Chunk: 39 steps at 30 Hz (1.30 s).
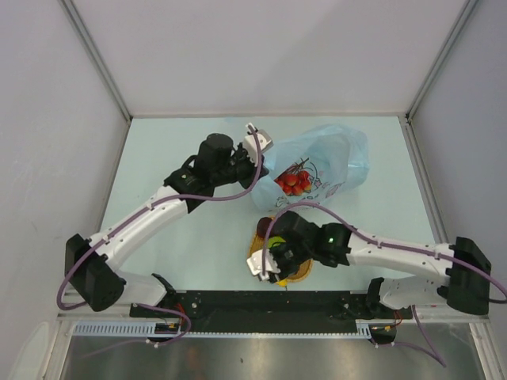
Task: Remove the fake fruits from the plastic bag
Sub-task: Place the fake fruit on the plate.
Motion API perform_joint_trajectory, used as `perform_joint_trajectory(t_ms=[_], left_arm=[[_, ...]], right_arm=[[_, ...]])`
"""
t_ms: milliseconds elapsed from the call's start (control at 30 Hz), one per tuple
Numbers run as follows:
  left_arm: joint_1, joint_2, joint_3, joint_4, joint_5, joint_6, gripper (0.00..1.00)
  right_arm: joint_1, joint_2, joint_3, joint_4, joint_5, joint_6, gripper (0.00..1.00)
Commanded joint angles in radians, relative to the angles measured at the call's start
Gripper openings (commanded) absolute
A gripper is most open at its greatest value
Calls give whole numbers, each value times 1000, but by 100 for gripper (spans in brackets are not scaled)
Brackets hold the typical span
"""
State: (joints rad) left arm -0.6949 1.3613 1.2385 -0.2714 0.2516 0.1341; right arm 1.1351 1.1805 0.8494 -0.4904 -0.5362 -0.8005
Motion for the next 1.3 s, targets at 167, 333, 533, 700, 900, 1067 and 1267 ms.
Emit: perform_joint_trajectory(t_ms=[167,333,533,700,900,1067,1267], left_arm=[[6,-182,-114,20,64,-50,0],[14,-235,-155,20,90,-45,0],[26,-248,-178,35,100,-51,0],[34,-246,-194,46,103,-53,0],[35,-241,-203,52,118,-62,0],[37,-232,-208,61,127,-70,0],[37,-220,-211,75,149,-80,0]], right_arm=[[115,234,201,159,212,-23,2],[91,309,264,61,191,-55,2],[72,333,270,26,206,-58,3],[48,370,272,-11,197,-100,3],[32,404,272,-30,185,-115,4],[23,416,272,-51,186,-137,8],[22,423,272,-56,171,-140,43]])
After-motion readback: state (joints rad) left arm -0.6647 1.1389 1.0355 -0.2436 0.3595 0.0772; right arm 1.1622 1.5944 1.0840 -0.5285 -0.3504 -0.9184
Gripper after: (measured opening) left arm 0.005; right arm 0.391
